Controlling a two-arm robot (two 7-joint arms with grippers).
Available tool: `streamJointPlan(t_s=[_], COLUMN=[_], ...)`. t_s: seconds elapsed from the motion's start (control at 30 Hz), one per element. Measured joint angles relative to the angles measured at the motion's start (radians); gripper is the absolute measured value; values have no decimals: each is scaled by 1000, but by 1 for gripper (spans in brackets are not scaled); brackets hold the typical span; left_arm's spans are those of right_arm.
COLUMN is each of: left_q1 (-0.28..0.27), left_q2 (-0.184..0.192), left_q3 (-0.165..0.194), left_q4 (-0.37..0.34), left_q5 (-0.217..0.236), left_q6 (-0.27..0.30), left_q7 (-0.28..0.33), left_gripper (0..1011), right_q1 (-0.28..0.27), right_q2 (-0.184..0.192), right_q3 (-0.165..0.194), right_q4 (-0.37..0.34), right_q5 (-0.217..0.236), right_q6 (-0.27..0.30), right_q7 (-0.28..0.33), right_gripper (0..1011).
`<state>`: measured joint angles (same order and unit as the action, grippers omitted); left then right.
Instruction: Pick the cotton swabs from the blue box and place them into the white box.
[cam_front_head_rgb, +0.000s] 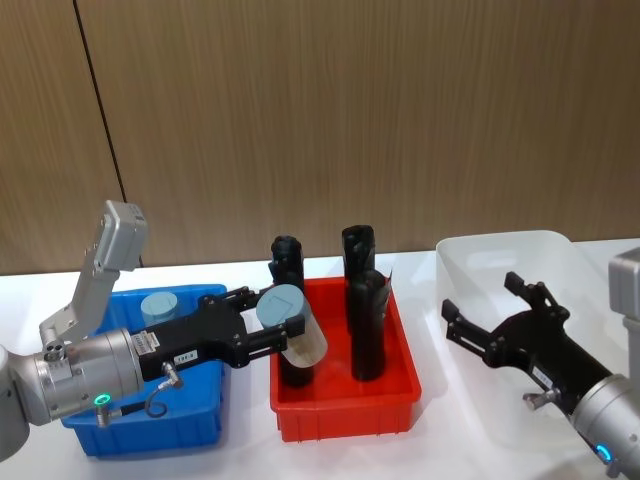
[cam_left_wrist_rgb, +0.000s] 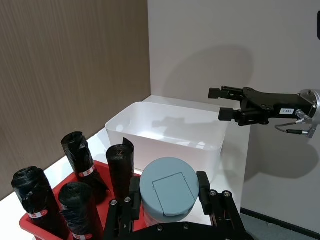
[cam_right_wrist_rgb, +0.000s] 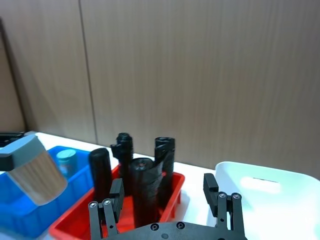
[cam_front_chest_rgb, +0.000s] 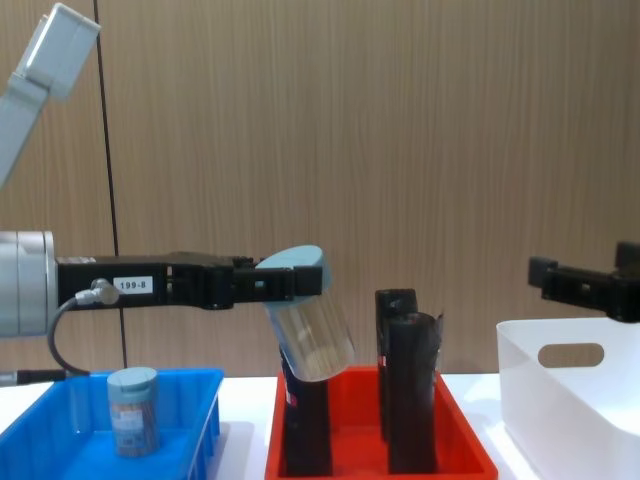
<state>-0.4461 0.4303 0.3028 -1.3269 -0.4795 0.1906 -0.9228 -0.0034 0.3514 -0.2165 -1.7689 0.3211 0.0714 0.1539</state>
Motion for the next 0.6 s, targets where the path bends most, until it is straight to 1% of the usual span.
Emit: streamJointPlan(t_s=[0.13,0.17,0.3,0.33,0.37,0.43,0.47,0.53,0.57,0.6], left_q1=[-1,-1,-2,-2,-2,-2,-2,-2,-2,-2], left_q2=[0,-1,-1,-1,-1,-1,-1,-1,-1,-1], left_q3=[0,1,1,1,1,1,1,1,1,1], left_q4=[1,2,2,3,3,3,3,3,3,3], left_q5=[0,-1,-1,-1,-1,-1,-1,-1,-1,-1], left_q6=[-1,-1,-1,-2,-2,-2,-2,-2,-2,-2], left_q7=[0,-1,-1,-1,-1,-1,-1,-2,-2,-2], left_gripper=[678,678,678,678,678,678,678,678,678,678], right_q1=[10,10,22,26,26,35,40,46,52,52], right_q2=[10,10,20,23,23,28,30,34,36,36], right_q3=[4,4,7,8,8,8,8,8,8,8], right_q4=[-1,-1,-1,-1,-1,0,1,2,3,3], right_q5=[20,20,37,43,43,51,55,59,62,62], right_q6=[31,31,66,81,81,98,113,125,138,138], right_q7=[54,54,114,138,138,169,194,215,240,240], right_gripper=[1002,1002,1002,1002,1002,1002,1002,1002,1002,1002])
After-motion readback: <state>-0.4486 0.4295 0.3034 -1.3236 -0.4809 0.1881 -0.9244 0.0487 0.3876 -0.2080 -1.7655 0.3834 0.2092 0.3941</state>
